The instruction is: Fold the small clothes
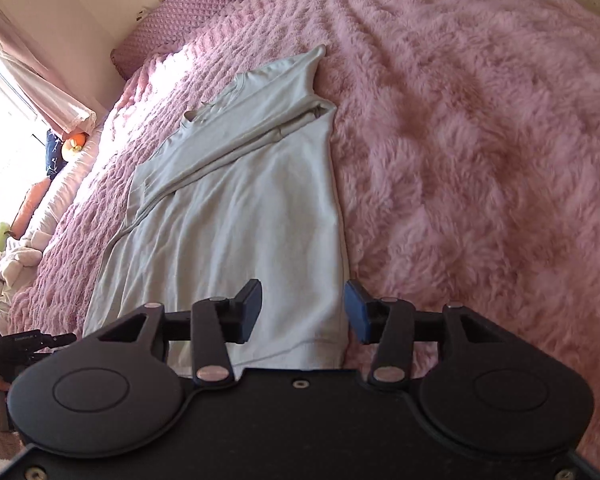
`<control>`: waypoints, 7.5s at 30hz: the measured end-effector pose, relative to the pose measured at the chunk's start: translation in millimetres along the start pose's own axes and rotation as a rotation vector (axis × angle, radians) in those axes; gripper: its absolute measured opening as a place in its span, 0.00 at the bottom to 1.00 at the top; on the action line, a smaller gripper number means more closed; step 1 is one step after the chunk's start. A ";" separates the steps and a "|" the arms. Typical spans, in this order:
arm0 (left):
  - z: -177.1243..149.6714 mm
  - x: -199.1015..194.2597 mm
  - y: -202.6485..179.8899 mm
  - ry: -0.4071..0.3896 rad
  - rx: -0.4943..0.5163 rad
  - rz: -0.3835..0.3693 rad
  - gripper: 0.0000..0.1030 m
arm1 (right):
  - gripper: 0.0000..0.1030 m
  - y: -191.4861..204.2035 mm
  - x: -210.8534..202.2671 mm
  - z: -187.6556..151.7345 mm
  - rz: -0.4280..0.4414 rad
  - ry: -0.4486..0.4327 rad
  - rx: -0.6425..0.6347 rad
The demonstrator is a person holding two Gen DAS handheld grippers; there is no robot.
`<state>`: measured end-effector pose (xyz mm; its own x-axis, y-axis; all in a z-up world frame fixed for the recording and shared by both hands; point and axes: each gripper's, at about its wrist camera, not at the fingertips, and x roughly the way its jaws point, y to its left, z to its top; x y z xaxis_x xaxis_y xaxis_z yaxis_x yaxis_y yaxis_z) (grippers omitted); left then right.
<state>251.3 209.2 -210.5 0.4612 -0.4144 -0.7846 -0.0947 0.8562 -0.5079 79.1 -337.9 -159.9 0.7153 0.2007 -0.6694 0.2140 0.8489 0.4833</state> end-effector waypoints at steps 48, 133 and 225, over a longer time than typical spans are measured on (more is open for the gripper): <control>-64.5 -21.1 37.7 0.070 -0.113 -0.183 0.24 | 0.46 -2.1 -4.7 -83.1 0.095 0.068 0.270; 30.3 27.7 -4.1 -0.095 -0.277 -0.176 0.06 | 0.06 -24.3 28.0 -20.4 0.024 -0.166 0.562; 189.0 134.3 -167.2 -0.377 0.424 0.243 0.02 | 0.10 37.3 124.8 145.6 -0.291 -0.240 -0.254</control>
<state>495.8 68.7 -163.7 0.7579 -0.1211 -0.6411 0.0870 0.9926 -0.0847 273.2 -352.4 -143.4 0.7900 -0.1575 -0.5925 0.2803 0.9523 0.1206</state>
